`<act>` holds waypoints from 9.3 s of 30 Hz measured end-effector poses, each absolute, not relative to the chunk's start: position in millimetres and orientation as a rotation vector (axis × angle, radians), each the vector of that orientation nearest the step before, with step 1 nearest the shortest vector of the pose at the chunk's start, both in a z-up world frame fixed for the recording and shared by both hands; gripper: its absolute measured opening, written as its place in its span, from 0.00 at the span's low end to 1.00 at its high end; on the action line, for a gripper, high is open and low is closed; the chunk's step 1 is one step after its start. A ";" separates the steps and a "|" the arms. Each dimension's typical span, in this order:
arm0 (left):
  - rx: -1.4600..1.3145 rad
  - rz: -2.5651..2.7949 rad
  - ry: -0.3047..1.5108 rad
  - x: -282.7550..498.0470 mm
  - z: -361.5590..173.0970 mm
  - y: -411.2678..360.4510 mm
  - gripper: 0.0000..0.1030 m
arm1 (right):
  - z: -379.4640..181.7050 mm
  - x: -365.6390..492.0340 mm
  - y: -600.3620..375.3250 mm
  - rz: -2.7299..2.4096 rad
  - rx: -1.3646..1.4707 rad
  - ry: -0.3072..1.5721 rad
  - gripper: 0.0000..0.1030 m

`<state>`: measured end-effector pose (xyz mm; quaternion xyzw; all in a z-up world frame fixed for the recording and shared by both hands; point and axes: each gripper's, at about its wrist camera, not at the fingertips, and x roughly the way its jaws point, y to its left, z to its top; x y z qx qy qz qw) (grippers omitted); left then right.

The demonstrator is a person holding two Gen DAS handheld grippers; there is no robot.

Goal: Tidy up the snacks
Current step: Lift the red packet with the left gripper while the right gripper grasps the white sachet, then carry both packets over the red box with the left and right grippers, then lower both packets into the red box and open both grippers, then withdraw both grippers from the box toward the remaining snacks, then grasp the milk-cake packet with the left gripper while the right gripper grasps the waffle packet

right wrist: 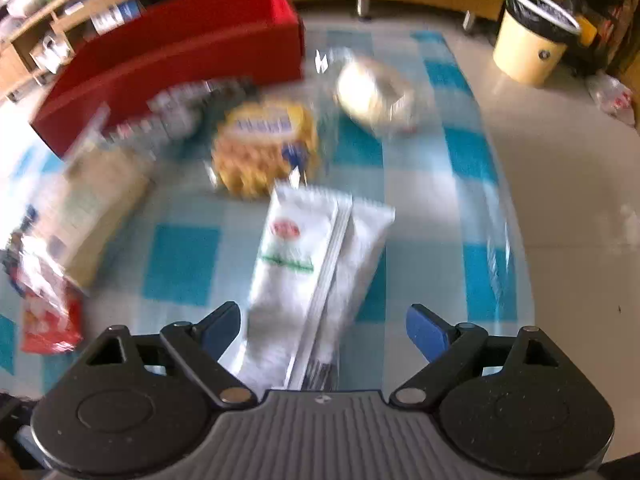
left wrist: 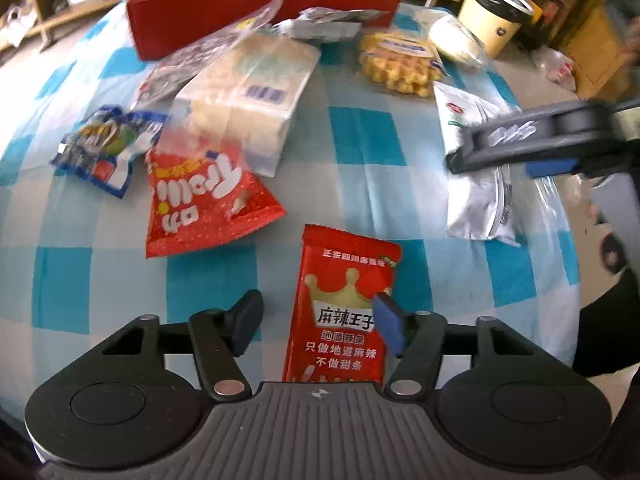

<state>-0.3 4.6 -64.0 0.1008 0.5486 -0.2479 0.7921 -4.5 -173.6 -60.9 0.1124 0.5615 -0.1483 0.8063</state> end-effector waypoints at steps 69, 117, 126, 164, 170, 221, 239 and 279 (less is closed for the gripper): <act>-0.019 -0.350 0.866 105.9 26.5 -32.0 0.52 | 14.8 56.7 -203.8 0.051 0.277 0.865 0.42; -0.019 -0.153 0.826 251.3 8.6 -37.5 0.52 | -15.4 223.5 -208.5 0.027 0.222 0.879 0.42; 0.039 -0.158 0.891 255.7 -14.2 -45.9 0.53 | -39.0 236.6 -207.3 0.022 0.194 0.951 0.42; 0.057 -0.158 0.830 221.0 11.9 -44.1 0.83 | -1.1 199.1 -202.5 -0.011 0.155 0.879 0.50; 0.043 -0.170 0.829 205.0 16.2 -39.5 0.83 | 7.4 185.1 -201.2 -0.003 0.156 0.868 0.51; 0.095 -0.282 0.957 105.3 -2.9 -5.7 0.91 | 9.4 83.9 -196.8 0.039 0.160 0.920 0.59; 0.270 -0.293 1.127 108.8 -61.0 -40.5 0.72 | 6.5 73.6 -220.1 0.035 0.185 0.940 0.60; 0.295 -0.547 1.176 29.9 -54.7 -41.3 0.79 | -48.5 19.7 -207.5 0.097 0.084 1.180 0.63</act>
